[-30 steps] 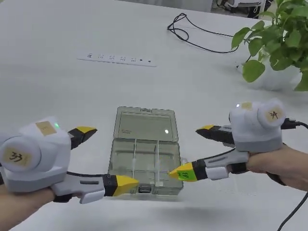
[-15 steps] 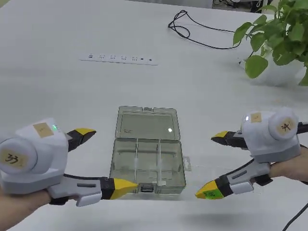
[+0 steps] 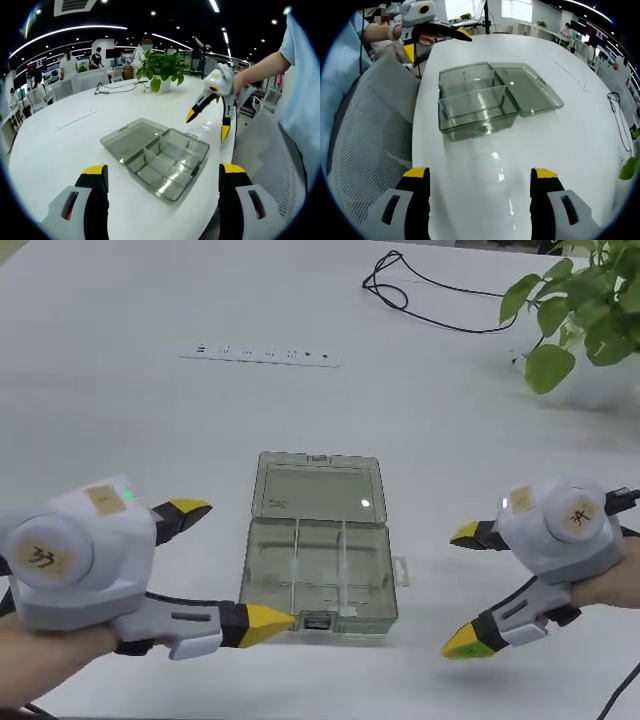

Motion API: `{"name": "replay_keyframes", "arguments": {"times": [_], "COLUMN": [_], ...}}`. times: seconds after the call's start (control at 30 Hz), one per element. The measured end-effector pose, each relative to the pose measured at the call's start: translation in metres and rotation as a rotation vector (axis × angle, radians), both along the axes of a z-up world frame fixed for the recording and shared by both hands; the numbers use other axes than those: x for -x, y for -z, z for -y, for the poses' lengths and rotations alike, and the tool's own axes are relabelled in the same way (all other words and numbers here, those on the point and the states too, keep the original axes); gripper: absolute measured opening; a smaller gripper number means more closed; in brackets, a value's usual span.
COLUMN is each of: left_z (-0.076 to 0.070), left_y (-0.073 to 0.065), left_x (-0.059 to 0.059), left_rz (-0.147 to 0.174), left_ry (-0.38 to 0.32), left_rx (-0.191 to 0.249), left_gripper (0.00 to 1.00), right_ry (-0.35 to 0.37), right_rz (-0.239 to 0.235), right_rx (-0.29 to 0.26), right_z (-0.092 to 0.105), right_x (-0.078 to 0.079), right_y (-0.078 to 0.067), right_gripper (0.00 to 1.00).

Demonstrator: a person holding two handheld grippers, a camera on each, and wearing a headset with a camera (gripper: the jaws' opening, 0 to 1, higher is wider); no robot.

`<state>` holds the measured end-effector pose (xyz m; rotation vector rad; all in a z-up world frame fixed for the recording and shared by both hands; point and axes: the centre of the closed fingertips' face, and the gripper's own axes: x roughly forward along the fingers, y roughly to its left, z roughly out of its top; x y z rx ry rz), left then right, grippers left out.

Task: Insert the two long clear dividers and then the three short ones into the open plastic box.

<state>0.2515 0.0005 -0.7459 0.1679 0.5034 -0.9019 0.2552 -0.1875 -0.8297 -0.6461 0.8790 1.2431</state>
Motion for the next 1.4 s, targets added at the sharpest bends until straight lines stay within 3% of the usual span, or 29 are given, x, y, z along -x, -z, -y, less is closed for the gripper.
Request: {"name": "replay_keyframes", "arguments": {"times": [0.6, 0.73, 0.93, 1.0, 1.4], "left_z": [0.000, 0.000, -0.001, -0.001, -0.003], "left_y": [0.000, 0.000, 0.000, 0.000, -0.002], "left_x": [0.002, 0.002, 0.002, 0.002, 0.000], "left_rz": [-0.004, -0.003, -0.004, -0.004, 0.002], "left_ry": [-0.006, -0.009, -0.008, -0.009, -0.009], "left_rx": [0.001, 0.004, 0.003, 0.004, 0.007], "left_gripper": [0.93, 0.93, 0.93, 0.92, 0.92], "right_ry": [-0.116, -0.117, -0.158, -0.190, -0.258], "right_rz": [-0.005, -0.013, 0.012, 0.044, 0.045], "right_rx": [0.116, 0.126, 0.154, 0.179, 0.189], "right_z": [0.006, 0.008, 0.006, 0.008, 0.005], "right_x": [-0.003, -0.004, -0.006, -0.008, 0.000], "right_y": [0.021, 0.023, 0.024, 0.025, 0.025], "right_gripper": [0.48, 0.45, 0.42, 0.41, 0.33]}}
